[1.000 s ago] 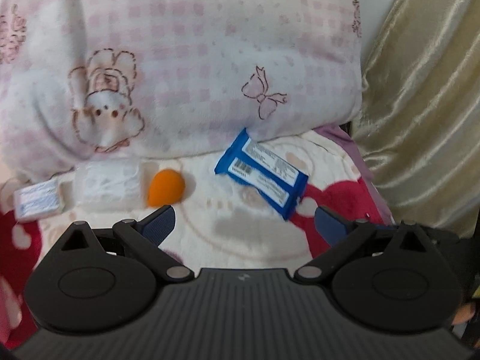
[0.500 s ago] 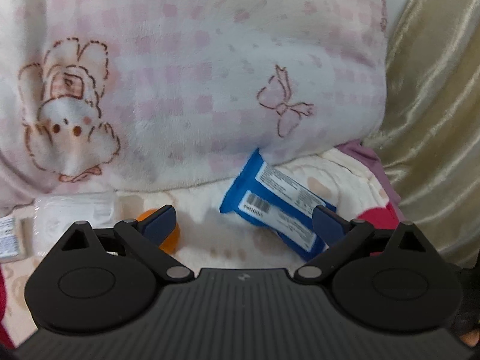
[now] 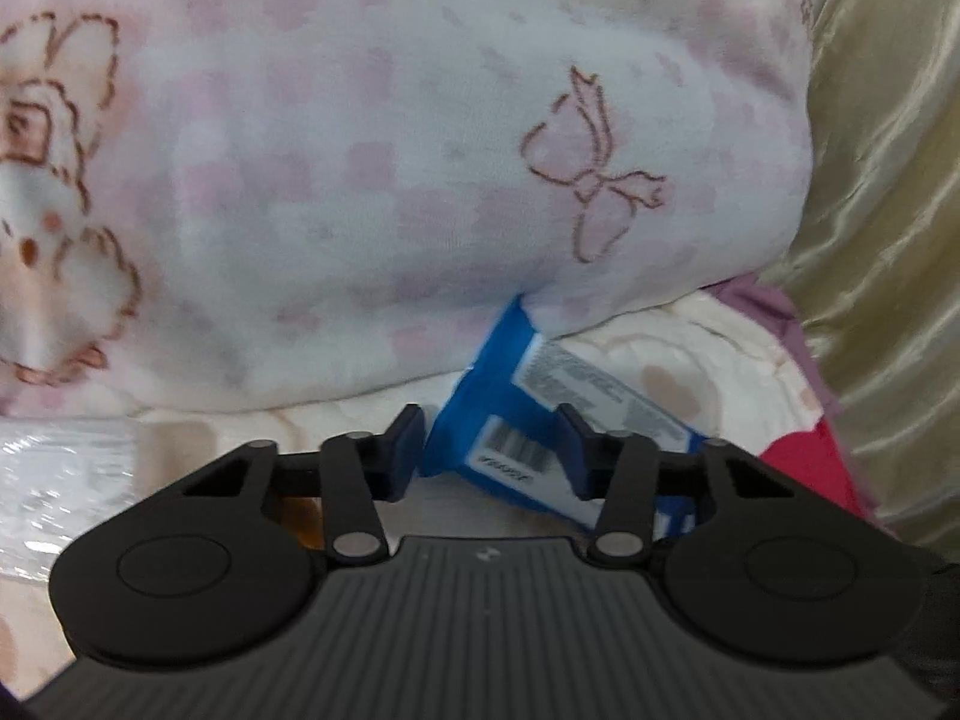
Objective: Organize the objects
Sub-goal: 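Close the left gripper on the edge of the blue packet, then lift the blue packet with the left gripper and carry it toward the box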
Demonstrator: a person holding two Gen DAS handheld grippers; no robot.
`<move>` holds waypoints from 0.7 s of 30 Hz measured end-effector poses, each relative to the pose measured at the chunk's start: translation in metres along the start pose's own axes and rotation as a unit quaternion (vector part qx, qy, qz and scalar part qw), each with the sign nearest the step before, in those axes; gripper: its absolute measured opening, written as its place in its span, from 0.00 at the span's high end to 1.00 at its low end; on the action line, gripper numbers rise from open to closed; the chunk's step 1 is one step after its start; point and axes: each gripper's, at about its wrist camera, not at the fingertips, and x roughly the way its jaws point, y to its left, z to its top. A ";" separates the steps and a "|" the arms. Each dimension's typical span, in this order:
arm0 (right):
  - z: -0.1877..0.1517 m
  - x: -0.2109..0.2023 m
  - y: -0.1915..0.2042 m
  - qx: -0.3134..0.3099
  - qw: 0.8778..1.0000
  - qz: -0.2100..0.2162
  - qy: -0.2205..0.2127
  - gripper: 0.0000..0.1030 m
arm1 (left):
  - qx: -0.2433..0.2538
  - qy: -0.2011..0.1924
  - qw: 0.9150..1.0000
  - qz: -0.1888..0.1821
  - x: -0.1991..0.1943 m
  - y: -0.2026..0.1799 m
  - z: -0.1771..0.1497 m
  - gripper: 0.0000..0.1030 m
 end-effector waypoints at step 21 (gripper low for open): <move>-0.017 -0.019 0.015 -0.066 0.998 0.001 0.008 0.65 | -0.016 0.041 0.999 0.000 -0.039 -0.019 -0.025 0.67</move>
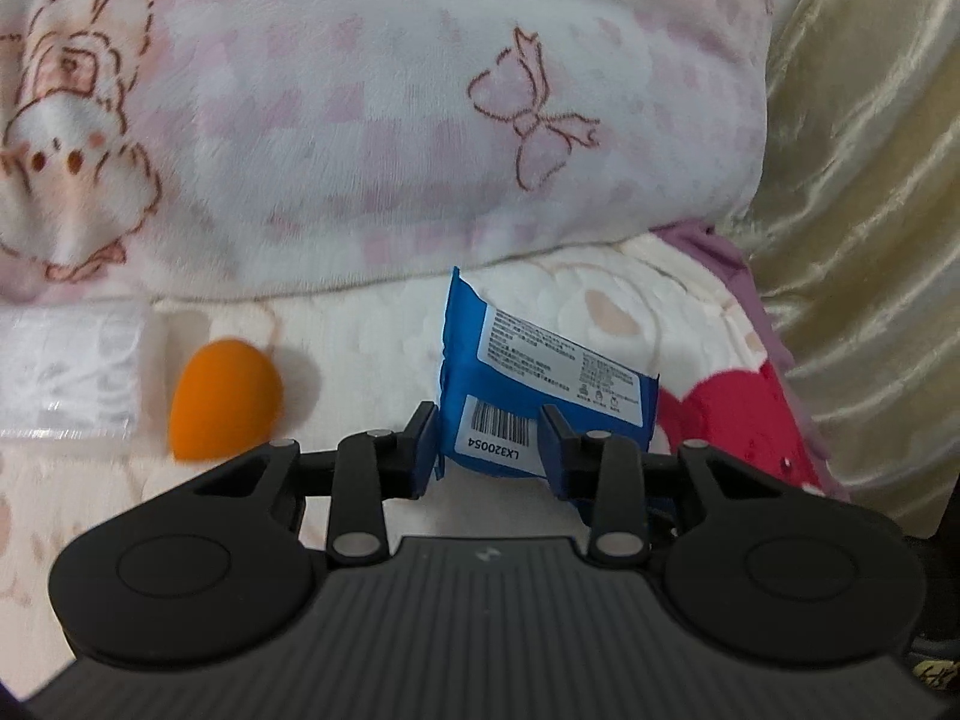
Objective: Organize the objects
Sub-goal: 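Lift the blue packet with the left gripper and carry it toward the box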
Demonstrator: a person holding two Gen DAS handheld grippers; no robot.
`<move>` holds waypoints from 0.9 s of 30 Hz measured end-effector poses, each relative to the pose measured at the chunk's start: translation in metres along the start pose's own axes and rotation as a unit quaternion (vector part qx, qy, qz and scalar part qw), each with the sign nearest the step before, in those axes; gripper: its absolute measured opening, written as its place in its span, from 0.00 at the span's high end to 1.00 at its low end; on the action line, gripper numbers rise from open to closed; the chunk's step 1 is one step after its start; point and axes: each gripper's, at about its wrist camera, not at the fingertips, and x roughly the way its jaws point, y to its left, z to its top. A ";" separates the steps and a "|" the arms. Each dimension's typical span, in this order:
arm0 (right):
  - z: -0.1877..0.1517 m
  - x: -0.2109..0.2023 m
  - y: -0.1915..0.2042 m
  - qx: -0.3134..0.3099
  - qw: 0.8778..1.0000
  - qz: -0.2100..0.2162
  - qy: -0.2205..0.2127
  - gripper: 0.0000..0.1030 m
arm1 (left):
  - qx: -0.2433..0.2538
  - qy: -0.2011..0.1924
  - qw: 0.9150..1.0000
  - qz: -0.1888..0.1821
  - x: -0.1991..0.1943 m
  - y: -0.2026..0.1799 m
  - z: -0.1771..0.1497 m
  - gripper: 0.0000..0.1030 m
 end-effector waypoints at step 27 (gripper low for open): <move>-0.029 -0.023 0.003 -0.005 0.997 0.055 0.056 0.44 | -0.090 0.090 0.991 0.031 -0.034 0.027 -0.054 0.65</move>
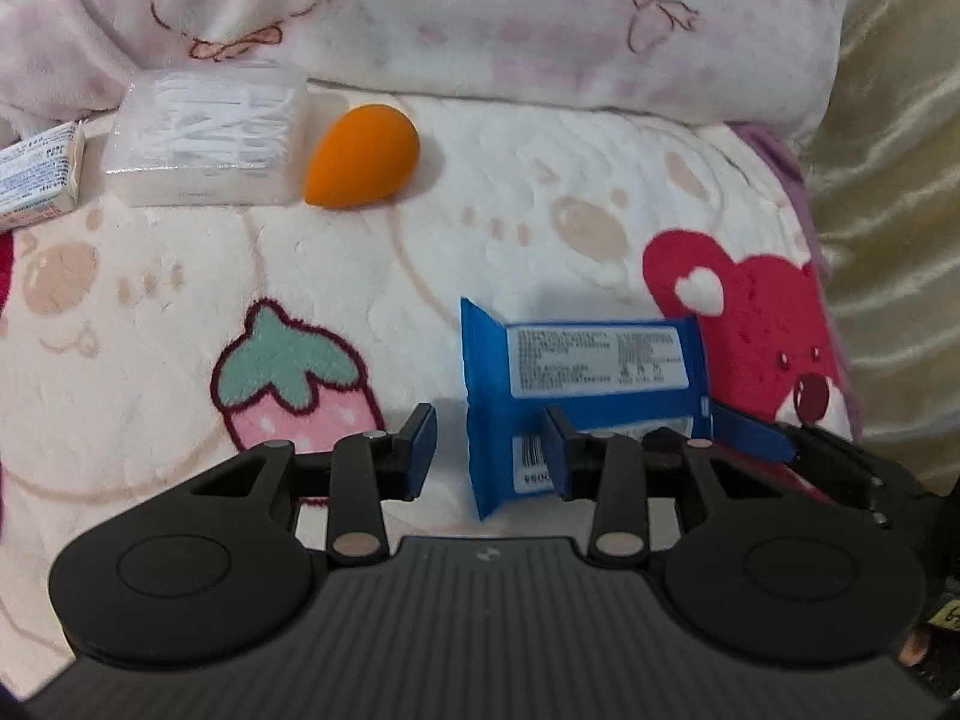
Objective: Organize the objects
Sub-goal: 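Lift the blue packet with the left gripper and carry it toward the box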
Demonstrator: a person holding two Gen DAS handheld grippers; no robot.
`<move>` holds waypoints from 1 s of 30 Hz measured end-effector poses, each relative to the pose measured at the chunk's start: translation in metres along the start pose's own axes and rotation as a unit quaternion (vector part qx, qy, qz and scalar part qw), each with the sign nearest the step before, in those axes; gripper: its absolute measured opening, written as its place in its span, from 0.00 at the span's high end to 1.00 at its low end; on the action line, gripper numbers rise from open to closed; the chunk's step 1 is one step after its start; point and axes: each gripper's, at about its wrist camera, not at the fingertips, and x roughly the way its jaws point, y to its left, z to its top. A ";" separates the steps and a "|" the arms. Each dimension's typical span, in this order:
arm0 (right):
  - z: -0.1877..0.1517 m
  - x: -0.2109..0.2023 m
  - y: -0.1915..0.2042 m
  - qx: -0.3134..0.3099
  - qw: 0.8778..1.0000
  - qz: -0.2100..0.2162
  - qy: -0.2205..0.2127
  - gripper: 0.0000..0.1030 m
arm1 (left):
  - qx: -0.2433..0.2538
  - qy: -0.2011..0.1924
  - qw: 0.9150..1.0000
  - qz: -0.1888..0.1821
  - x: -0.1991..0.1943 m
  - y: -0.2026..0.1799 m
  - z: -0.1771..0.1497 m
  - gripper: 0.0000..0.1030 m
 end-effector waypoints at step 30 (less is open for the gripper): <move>-0.004 -0.027 0.091 -0.075 0.995 0.017 0.064 0.51 | -0.050 -0.015 0.999 0.014 -0.073 0.020 -0.050 0.71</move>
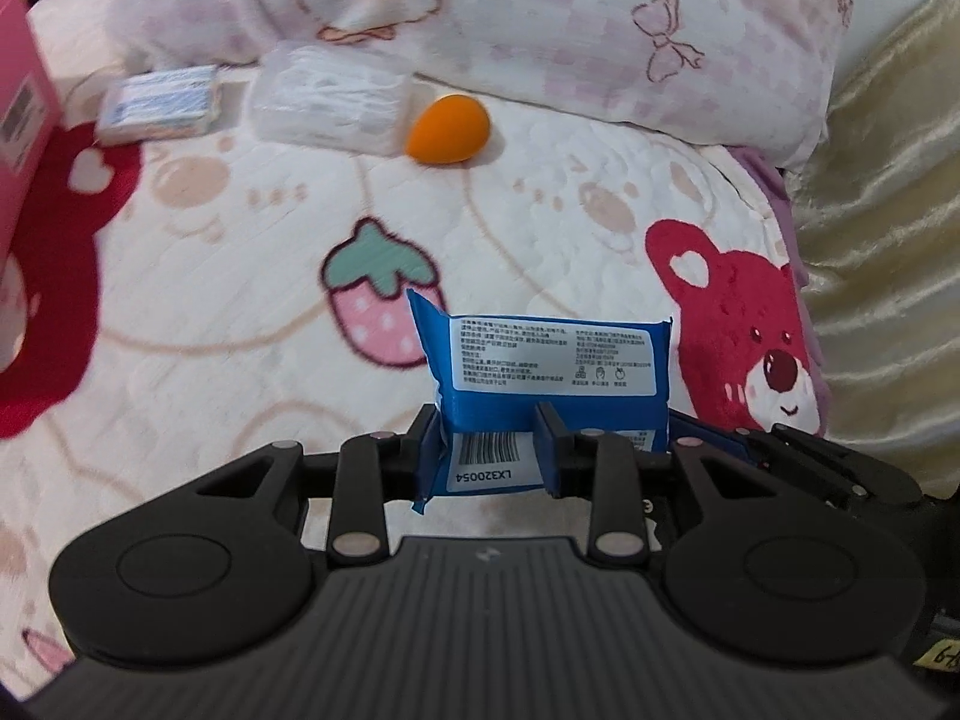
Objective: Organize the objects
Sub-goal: 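Lift the blue packet with the left gripper and carry it toward the box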
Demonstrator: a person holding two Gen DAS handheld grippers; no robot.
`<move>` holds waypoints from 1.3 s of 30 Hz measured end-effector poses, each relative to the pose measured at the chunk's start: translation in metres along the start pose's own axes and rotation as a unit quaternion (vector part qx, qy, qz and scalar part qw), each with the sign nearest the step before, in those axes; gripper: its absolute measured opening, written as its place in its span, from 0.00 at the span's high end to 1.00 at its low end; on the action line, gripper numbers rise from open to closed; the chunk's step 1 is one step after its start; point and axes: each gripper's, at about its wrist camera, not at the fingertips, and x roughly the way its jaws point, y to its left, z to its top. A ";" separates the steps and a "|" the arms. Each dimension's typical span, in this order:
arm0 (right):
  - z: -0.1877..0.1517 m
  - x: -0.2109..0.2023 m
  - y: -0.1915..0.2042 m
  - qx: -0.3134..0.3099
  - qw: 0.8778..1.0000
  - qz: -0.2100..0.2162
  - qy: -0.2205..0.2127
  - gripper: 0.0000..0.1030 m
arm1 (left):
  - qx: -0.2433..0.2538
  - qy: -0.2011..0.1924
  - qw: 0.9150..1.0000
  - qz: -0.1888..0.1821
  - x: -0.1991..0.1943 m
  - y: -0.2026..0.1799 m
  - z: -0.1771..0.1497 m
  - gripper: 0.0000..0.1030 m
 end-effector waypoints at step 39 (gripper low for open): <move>0.006 -0.080 0.156 -0.158 0.985 0.054 0.036 0.40 | 0.033 -0.093 0.995 0.009 -0.176 0.049 -0.070 0.64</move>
